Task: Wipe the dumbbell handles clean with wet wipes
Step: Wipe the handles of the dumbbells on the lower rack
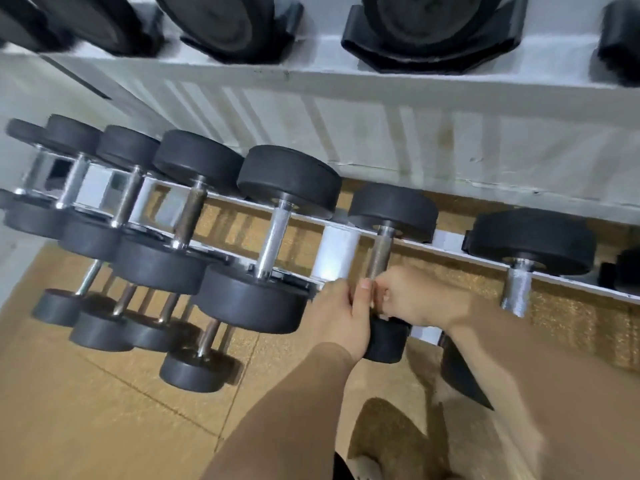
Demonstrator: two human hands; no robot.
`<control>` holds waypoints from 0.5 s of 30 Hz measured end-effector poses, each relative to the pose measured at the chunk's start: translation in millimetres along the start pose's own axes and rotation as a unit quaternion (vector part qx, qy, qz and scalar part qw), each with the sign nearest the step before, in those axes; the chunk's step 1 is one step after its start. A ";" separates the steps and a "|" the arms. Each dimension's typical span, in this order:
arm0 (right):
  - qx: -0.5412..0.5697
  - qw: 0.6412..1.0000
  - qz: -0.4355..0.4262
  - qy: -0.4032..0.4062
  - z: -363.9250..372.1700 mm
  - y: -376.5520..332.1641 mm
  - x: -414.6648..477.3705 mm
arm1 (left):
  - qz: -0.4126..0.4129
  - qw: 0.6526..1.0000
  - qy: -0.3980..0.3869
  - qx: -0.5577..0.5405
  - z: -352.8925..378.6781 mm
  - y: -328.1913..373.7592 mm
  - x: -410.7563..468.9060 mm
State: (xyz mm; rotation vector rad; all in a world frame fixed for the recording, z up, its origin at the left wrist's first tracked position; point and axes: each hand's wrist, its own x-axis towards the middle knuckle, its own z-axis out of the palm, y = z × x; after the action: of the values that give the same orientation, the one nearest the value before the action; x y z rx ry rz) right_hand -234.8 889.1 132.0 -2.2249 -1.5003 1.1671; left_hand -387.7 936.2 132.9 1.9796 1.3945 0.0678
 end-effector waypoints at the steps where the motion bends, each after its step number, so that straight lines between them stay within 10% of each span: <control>1: 0.028 0.999 0.019 0.017 -5.7 -6.0 -9.5 | -0.044 0.998 -0.015 -0.040 -8.8 8.9 -4.1; 15: 0.235 0.949 0.119 0.171 -72.3 -149.1 -107.0 | -0.224 0.971 -0.085 -0.011 -185.5 35.4 -97.5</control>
State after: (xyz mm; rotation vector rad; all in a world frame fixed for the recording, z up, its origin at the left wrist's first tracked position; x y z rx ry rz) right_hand -303.5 883.2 316.7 -2.1574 -0.7422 0.9990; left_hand -477.7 942.6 325.4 1.5679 1.6783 -0.2852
